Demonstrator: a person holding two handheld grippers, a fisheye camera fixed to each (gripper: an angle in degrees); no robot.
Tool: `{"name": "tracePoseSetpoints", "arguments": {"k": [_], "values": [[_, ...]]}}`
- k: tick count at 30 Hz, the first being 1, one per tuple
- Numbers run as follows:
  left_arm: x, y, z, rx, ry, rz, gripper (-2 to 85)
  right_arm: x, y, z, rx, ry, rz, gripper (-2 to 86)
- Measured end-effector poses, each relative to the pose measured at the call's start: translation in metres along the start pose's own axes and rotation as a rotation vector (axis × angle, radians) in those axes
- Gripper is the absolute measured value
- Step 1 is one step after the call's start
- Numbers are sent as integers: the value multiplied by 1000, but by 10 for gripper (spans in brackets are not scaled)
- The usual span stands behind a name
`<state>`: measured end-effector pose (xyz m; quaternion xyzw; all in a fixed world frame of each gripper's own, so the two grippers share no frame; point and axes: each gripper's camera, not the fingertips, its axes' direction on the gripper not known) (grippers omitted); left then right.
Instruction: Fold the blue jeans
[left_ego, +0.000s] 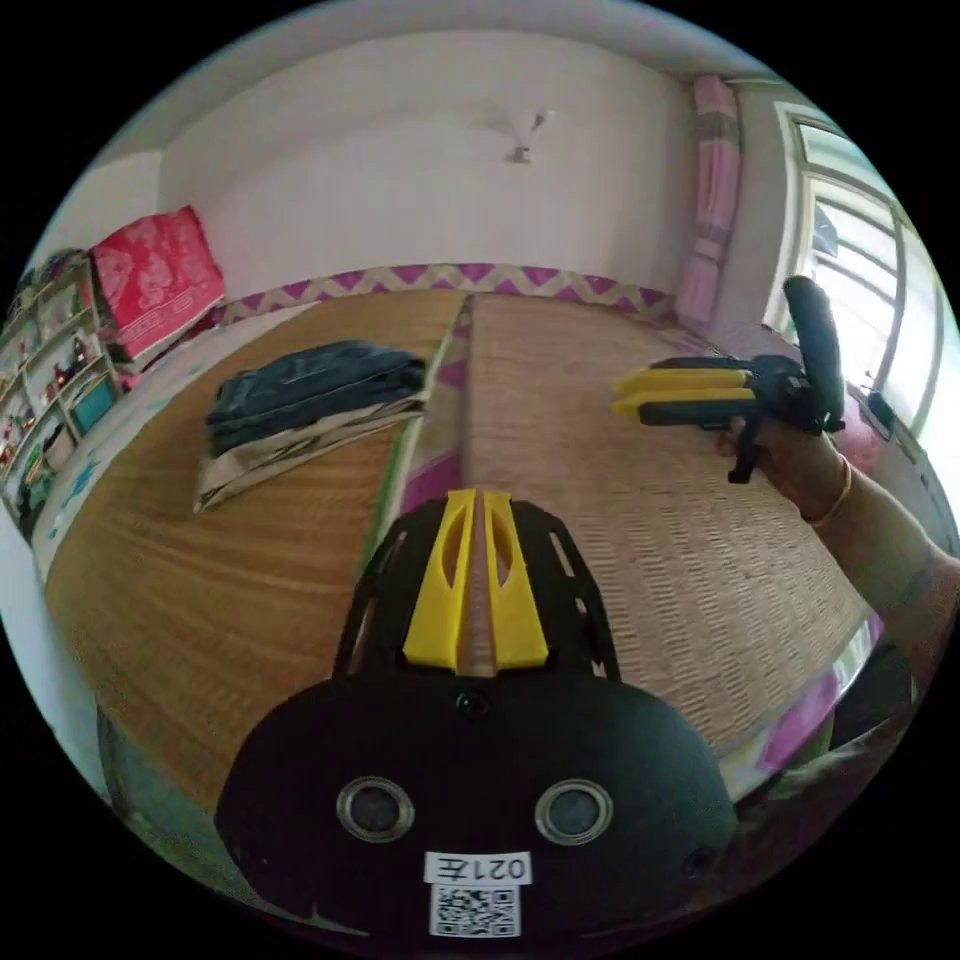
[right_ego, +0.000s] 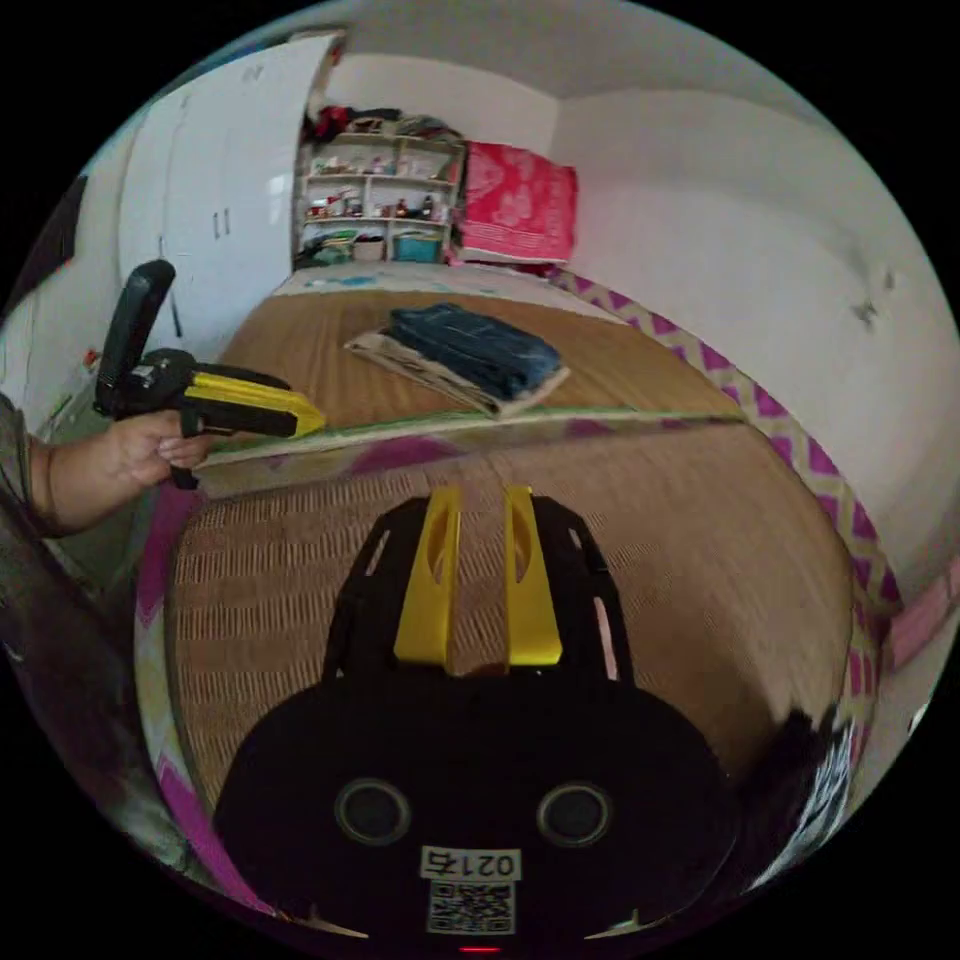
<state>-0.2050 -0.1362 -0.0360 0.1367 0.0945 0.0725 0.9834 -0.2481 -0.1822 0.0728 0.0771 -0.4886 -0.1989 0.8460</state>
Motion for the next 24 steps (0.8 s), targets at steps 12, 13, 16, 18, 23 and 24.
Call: {"name": "tracePoseSetpoints", "arguments": {"k": [12,13,16,18,23,24], "values": [[-164,54,-59,7,-95,-183,-4,-67,-85,243,-61,80,-304,108],[-168,56,-60,4,-104,-186,-5,-70,-87,253,-66,80,-316,110],[-185,64,-69,1,-127,-211,-9,-90,-99,294,-84,48,-371,131],[-198,69,-79,16,-129,-227,-9,-109,-102,321,-107,80,-443,141],[-220,80,-98,39,-130,-227,-10,-125,-85,359,-170,150,-520,104],[-225,83,-102,43,-127,-228,-10,-122,-81,359,-164,155,-492,82]]}}
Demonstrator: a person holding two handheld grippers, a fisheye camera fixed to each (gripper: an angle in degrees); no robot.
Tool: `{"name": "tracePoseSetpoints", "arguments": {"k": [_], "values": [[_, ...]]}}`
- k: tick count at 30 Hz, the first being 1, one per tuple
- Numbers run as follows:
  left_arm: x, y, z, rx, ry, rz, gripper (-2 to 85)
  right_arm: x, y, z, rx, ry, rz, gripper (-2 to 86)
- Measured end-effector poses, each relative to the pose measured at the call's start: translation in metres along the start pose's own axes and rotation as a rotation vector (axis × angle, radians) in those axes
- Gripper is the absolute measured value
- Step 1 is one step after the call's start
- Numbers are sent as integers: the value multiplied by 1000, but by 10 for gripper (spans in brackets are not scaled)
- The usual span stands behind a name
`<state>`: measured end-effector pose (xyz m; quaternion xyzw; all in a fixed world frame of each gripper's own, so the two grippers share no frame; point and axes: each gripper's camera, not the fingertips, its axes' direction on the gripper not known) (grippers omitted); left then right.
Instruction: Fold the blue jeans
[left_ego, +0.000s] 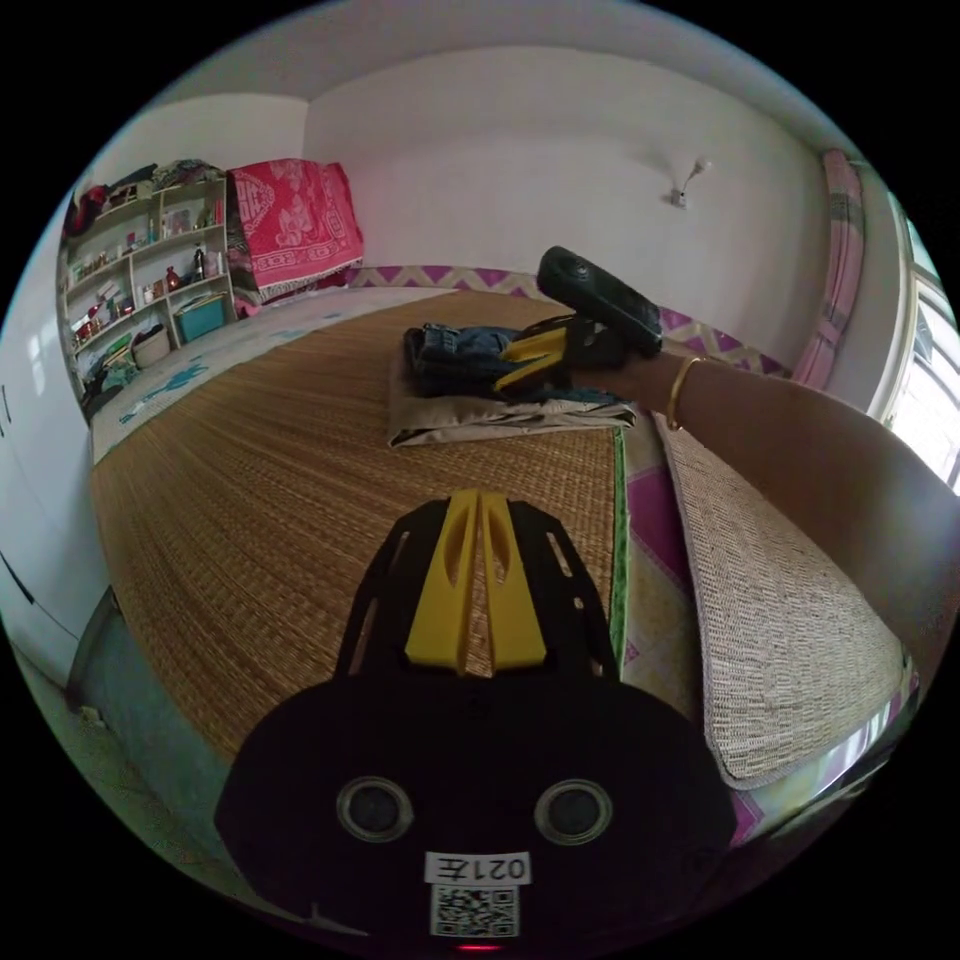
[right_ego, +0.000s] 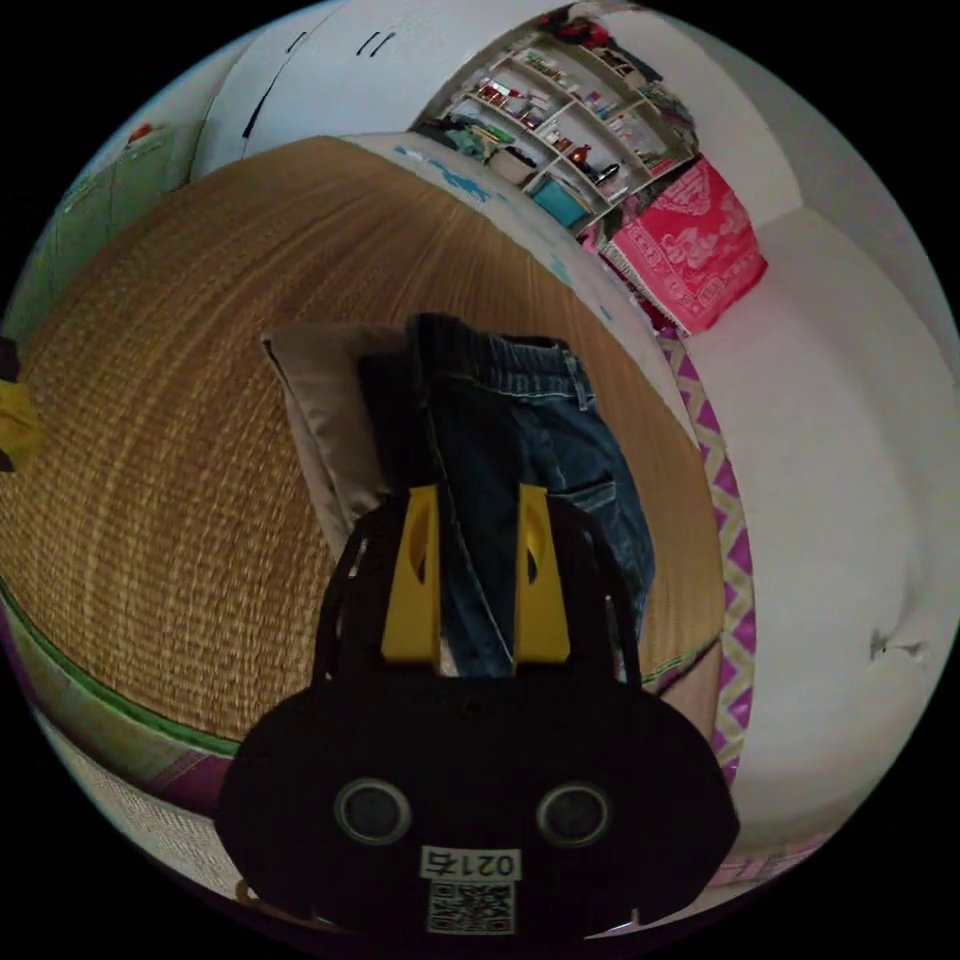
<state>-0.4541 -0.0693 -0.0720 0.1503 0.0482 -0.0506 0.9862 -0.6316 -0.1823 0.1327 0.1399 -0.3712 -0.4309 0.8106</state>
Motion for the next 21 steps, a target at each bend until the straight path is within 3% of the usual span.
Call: {"name": "tracePoseSetpoints", "arguments": {"k": [7,13,21], "values": [[-35,2,-14,-12,13,-7,-6,30,33,-35,26,-48,161,4],[-58,-5,-40,26,107,16,52,47,89,-141,63,-109,129,-4],[-80,35,-116,72,305,60,100,-85,160,-282,-44,-257,-121,1]]}}
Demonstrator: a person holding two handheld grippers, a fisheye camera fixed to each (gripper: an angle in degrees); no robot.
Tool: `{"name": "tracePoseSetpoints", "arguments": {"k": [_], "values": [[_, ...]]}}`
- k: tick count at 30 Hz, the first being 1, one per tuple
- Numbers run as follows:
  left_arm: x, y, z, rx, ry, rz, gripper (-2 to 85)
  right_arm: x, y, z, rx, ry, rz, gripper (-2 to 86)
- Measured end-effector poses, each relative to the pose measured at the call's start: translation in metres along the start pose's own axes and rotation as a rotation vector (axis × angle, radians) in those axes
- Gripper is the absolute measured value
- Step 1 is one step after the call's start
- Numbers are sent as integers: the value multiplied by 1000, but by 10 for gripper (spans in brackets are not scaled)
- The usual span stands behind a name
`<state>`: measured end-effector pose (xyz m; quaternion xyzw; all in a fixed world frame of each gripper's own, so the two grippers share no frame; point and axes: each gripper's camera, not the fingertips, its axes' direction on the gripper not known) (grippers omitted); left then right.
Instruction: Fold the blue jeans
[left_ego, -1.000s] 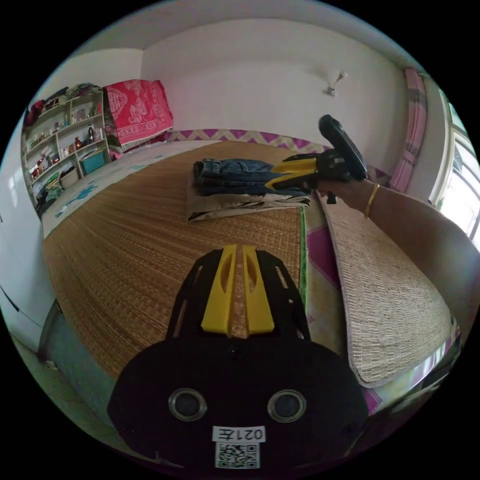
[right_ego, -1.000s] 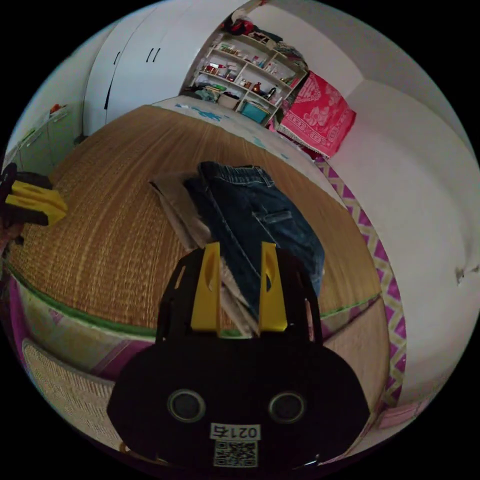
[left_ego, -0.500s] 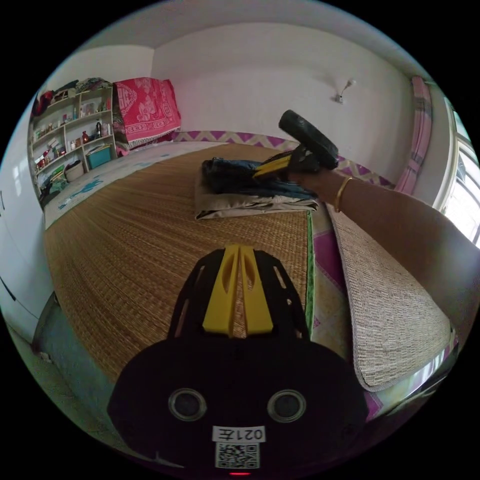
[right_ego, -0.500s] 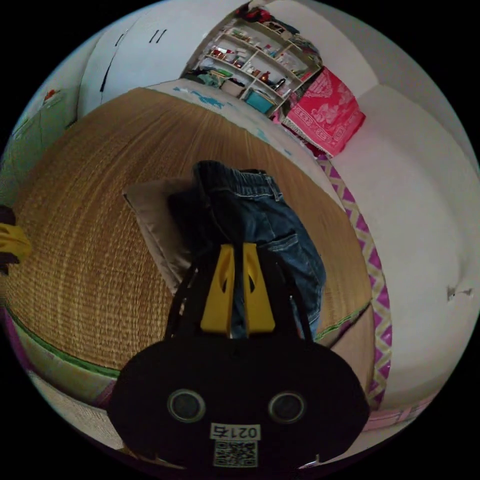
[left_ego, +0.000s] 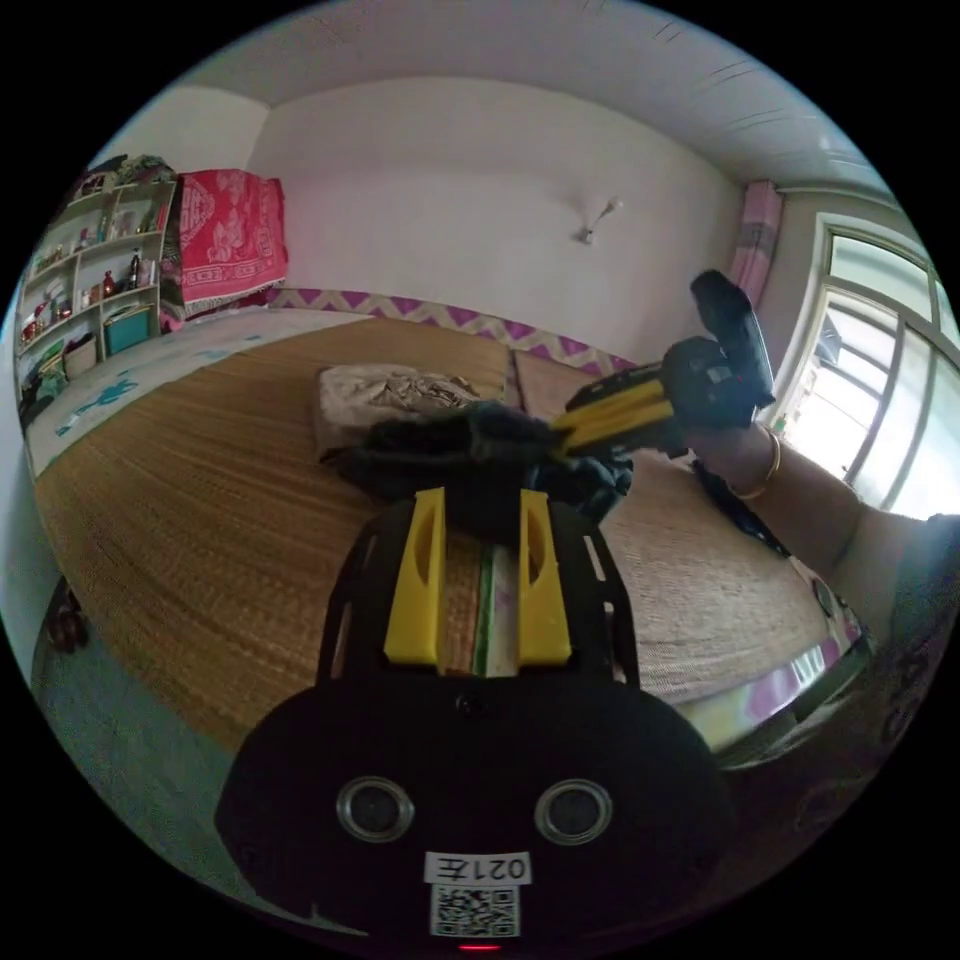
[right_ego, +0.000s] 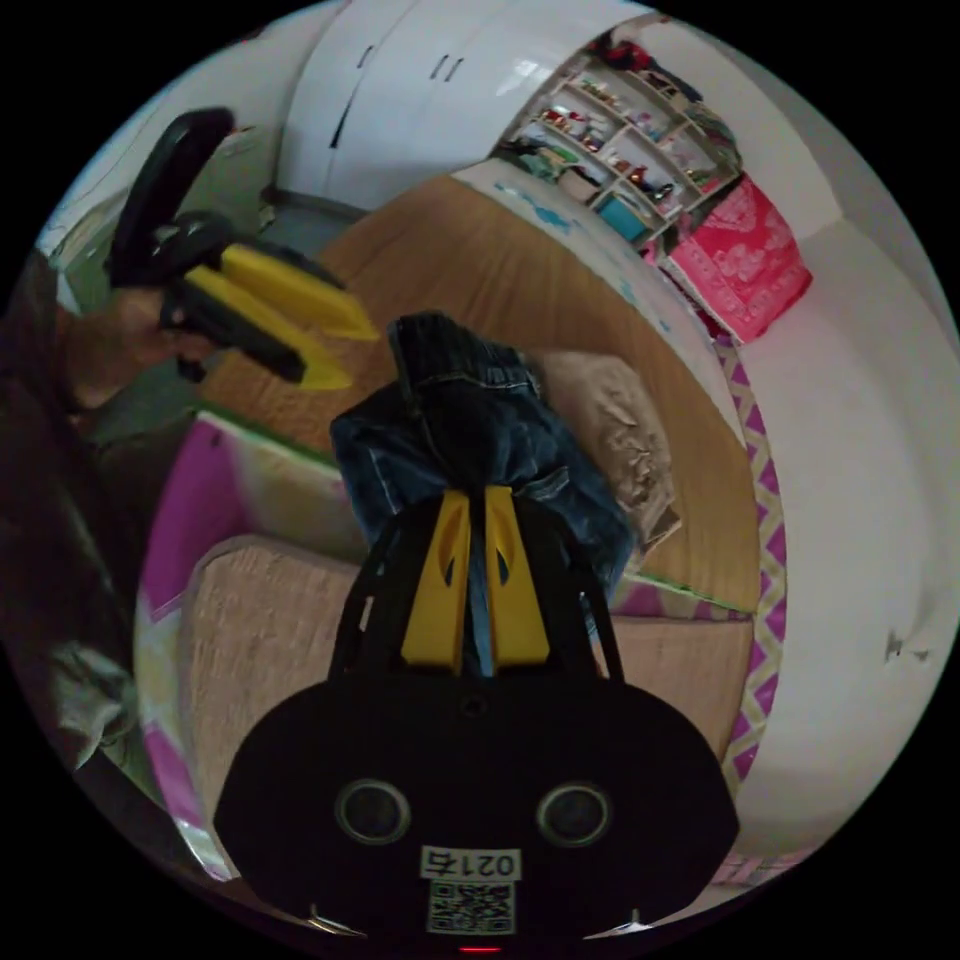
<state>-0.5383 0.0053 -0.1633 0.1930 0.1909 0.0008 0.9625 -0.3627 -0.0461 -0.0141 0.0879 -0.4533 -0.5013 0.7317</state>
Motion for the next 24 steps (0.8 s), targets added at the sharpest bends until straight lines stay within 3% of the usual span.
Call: {"name": "tracePoseSetpoints", "arguments": {"k": [3,7,12,14,18,24], "values": [[-8,19,-12,-47,17,-17,95,-43,13,-5,-15,-138,-22,13],[-33,29,-6,-102,61,-113,104,-45,30,-6,5,-145,75,44],[-70,30,-23,-67,69,-197,122,88,133,-88,194,-226,546,103],[-82,29,-19,-69,94,-241,121,140,180,-86,203,-261,742,120],[-106,28,10,-129,125,-360,105,211,252,-32,184,-524,1071,141],[-130,25,44,-198,154,-467,132,243,261,-9,216,-719,1162,119]]}}
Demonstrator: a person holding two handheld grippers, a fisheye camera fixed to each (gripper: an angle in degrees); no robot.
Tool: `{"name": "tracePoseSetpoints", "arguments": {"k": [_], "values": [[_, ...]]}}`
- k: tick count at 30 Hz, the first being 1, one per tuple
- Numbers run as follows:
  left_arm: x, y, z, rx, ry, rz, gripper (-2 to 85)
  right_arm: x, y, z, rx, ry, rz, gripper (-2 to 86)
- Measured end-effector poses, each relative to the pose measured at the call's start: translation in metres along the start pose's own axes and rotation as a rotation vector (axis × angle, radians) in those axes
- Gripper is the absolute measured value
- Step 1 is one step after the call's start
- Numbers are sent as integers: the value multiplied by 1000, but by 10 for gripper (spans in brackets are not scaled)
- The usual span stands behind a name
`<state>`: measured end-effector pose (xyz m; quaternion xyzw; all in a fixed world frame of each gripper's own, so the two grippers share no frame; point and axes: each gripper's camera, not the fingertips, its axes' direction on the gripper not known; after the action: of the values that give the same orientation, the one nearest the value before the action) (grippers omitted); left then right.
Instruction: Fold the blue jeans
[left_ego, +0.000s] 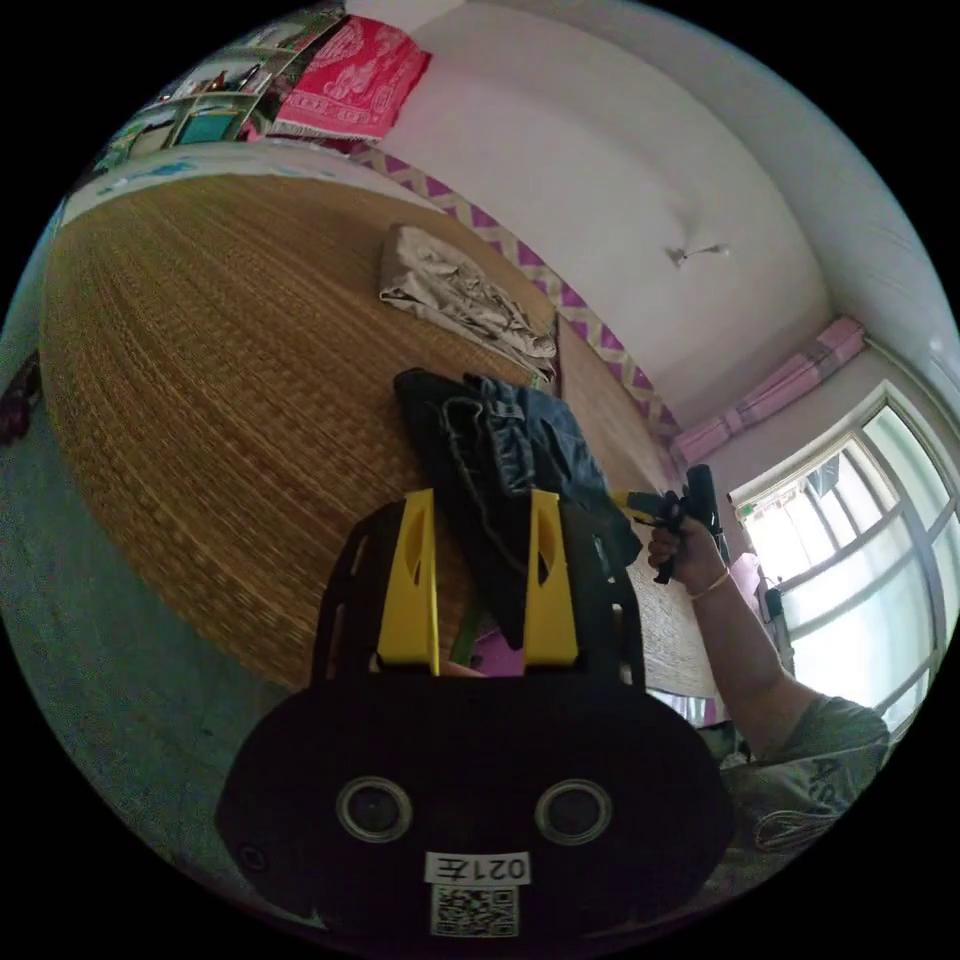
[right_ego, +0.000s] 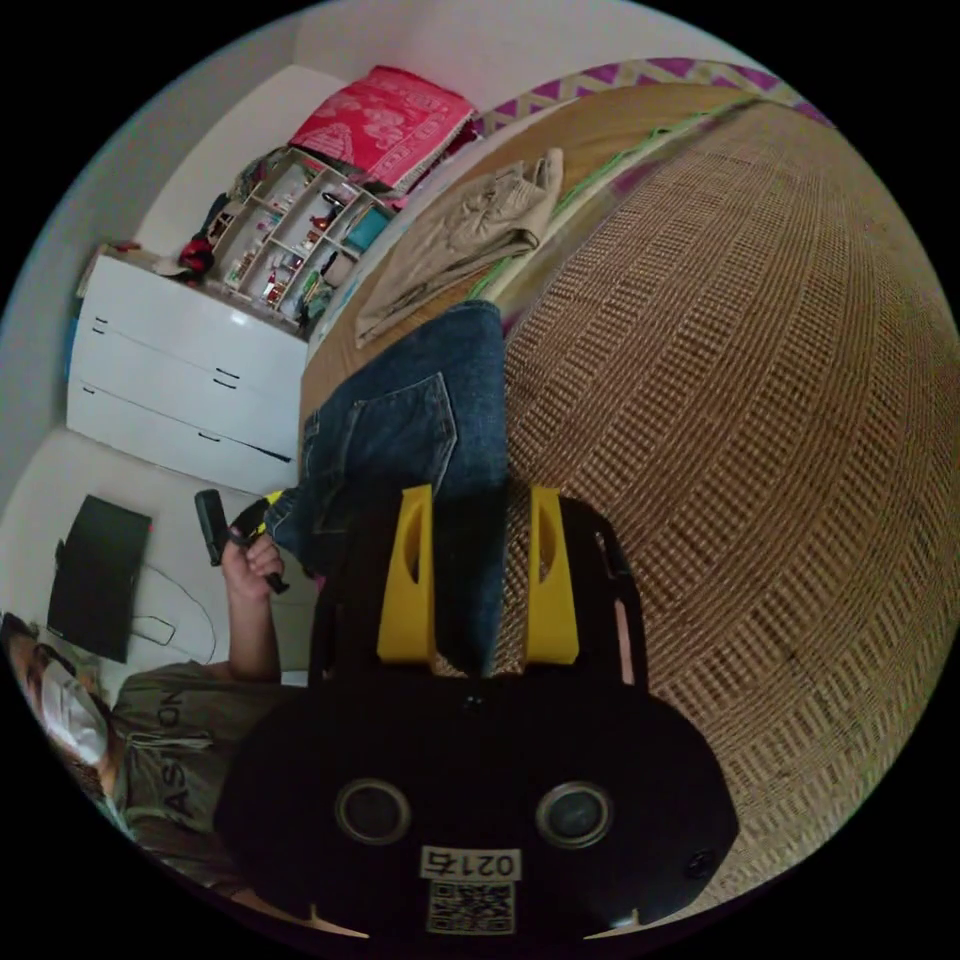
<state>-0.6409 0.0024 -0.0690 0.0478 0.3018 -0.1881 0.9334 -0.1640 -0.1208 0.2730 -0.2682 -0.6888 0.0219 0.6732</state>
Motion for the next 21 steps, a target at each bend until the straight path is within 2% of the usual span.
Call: {"name": "tracePoseSetpoints", "arguments": {"k": [4,8,10,17,19,21], "values": [[-4,-6,13,-26,87,8,118,-2,-19,-4,-26,-114,60,76],[2,-13,26,-43,111,9,23,-33,-26,-43,28,-179,4,52],[12,-21,31,-49,147,23,9,-54,-24,-68,54,-213,-35,46],[140,-80,100,-151,222,321,1,-100,51,-204,284,-92,-57,39],[175,-88,135,-177,201,374,6,-98,81,-222,356,-57,-10,42],[212,-87,190,-221,93,476,14,-99,122,-220,454,1,74,47]]}}
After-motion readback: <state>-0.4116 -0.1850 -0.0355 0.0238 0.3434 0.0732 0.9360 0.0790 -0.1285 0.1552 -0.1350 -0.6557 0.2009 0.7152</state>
